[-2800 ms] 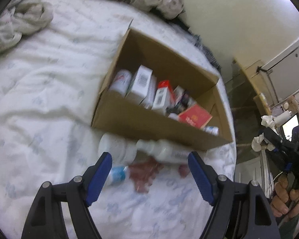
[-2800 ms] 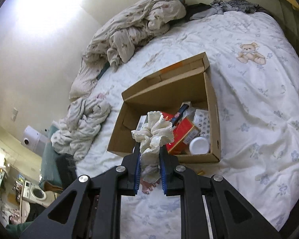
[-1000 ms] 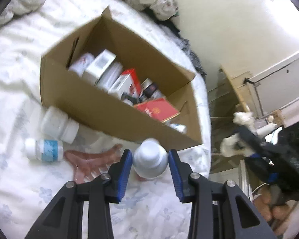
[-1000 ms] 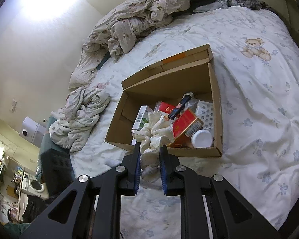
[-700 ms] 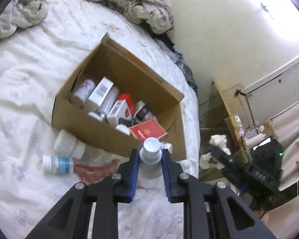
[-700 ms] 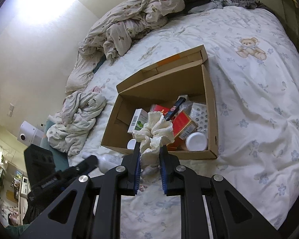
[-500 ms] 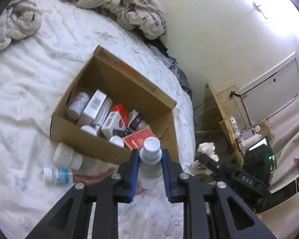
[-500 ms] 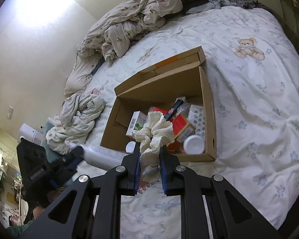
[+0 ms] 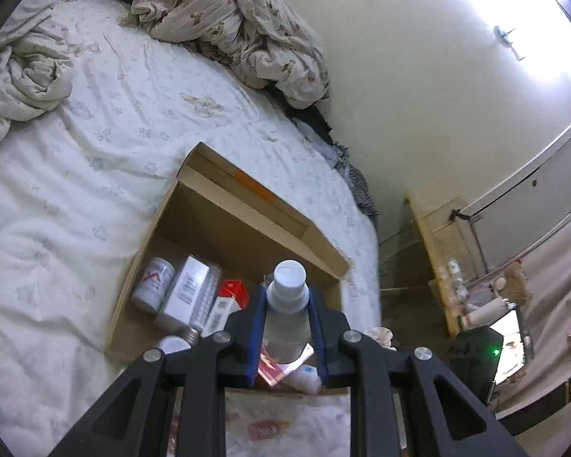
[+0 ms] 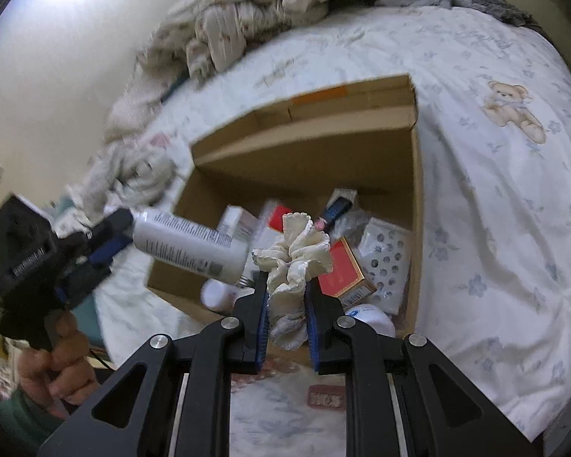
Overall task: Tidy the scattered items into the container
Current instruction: 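Lower the scrunchie and spray bottle into the box and open both tools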
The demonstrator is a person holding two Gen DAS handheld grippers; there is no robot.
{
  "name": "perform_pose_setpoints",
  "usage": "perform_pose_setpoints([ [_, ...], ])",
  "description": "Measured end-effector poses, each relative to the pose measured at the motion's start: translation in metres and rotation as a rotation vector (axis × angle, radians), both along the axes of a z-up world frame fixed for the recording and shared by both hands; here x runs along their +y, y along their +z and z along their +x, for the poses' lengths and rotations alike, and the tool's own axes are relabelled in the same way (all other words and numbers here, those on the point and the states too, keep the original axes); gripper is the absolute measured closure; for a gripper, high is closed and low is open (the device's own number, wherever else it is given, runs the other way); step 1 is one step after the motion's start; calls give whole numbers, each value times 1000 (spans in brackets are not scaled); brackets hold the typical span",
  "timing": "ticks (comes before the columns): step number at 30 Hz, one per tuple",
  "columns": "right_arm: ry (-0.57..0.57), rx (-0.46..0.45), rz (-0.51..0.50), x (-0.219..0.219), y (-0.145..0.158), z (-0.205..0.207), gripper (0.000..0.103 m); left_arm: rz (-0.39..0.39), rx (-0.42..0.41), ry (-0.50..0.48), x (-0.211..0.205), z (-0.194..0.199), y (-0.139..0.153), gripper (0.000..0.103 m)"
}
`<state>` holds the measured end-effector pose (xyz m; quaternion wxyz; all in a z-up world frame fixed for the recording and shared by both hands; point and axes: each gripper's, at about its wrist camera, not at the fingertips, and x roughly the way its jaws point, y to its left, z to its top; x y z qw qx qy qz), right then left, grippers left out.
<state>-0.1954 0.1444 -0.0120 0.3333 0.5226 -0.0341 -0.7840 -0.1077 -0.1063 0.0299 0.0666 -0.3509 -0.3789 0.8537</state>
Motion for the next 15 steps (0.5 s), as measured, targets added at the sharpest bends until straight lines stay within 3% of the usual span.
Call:
perform_pose_setpoints([
  [4, 31, 38, 138, -15, -12, 2, 79, -23, -55, 9, 2, -15, -22, 81],
  [5, 35, 45, 162, -18, -13, 3, 67, -40, -63, 15, 3, -17, -26, 81],
  [6, 34, 45, 169, -19, -13, 3, 39, -49, -66, 18, 3, -17, -29, 81],
  [7, 31, 51, 171, -18, -13, 4, 29, -54, -67, 19, 3, -17, -32, 81],
  [10, 7, 122, 165, -12, 0, 5, 27, -60, -80, 14, 1, -18, -38, 81],
  [12, -28, 162, 149, -5, 10, 4, 27, -76, -107, 17, -1, -18, -40, 75],
  [14, -68, 169, 111, 5, 18, 0, 27, -99, -114, 39, -4, -15, -39, 47],
  [15, -78, 163, 93, 9, 20, -2, 27, -106, -106, 56, -7, -12, -36, 44],
])
